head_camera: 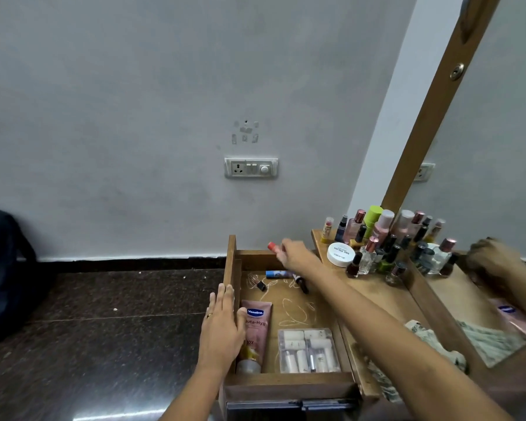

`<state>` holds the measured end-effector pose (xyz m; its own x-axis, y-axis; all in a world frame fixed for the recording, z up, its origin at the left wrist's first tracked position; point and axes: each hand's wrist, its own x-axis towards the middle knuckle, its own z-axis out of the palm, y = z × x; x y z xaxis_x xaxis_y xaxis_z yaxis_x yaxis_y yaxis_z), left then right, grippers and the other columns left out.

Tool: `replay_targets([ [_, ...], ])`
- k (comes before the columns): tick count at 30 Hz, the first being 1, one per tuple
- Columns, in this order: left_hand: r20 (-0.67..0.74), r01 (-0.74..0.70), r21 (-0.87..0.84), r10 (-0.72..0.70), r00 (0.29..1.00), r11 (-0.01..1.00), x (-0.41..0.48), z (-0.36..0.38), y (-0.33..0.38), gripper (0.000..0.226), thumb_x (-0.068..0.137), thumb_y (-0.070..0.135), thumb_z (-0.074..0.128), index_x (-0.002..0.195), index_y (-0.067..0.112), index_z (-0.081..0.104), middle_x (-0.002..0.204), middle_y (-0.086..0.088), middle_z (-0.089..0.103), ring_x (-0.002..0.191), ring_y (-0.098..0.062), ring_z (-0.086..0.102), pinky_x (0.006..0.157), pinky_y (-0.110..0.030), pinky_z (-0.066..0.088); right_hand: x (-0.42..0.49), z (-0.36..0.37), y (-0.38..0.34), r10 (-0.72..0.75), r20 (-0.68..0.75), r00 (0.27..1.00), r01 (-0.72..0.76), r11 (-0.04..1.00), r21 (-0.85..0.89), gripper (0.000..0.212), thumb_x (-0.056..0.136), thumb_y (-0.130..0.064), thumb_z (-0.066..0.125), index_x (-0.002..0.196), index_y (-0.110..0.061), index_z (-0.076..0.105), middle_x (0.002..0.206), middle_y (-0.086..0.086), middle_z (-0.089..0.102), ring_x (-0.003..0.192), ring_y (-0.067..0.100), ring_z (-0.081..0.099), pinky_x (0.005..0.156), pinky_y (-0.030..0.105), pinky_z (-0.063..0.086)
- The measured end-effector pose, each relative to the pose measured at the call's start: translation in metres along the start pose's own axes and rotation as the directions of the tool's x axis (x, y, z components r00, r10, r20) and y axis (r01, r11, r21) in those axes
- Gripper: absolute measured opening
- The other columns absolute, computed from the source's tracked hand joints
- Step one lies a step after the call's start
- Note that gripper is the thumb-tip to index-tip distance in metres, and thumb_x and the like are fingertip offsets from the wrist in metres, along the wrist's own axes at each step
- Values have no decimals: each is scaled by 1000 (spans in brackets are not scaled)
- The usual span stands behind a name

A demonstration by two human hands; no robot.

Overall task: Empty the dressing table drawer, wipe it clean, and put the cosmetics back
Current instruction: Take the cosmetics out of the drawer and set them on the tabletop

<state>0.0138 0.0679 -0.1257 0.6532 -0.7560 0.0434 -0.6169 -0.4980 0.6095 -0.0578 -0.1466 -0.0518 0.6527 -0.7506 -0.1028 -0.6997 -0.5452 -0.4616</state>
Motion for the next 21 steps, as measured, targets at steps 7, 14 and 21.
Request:
replay_targets([
  [7,4,10,14,-10,1000,1000,0,1,0,64,100,46,35,155,24,11,162,7,3,148,-15,0,117,-38,19,-20,-115,-2,-59,-45,997,58,998,-29,34,68,-22,86,93,-6,71,81,0,64,66,5,55,50,8,37],
  [14,4,10,17,-10,1000,1000,-1,0,1,63,100,46,34,154,24,10,162,7,4,149,-16,0,117,-38,19,-8,-131,38,54,-197,979,-82,987,-139,26,77,-11,77,102,-6,72,103,10,70,90,18,63,75,27,50],
  [21,3,6,18,-7,1000,1000,0,0,0,63,100,46,33,155,24,10,162,7,2,149,-16,-1,117,-37,18,-8,-122,46,125,-274,953,-182,964,-192,23,78,-9,73,99,-9,64,101,11,66,89,29,65,78,40,56],
])
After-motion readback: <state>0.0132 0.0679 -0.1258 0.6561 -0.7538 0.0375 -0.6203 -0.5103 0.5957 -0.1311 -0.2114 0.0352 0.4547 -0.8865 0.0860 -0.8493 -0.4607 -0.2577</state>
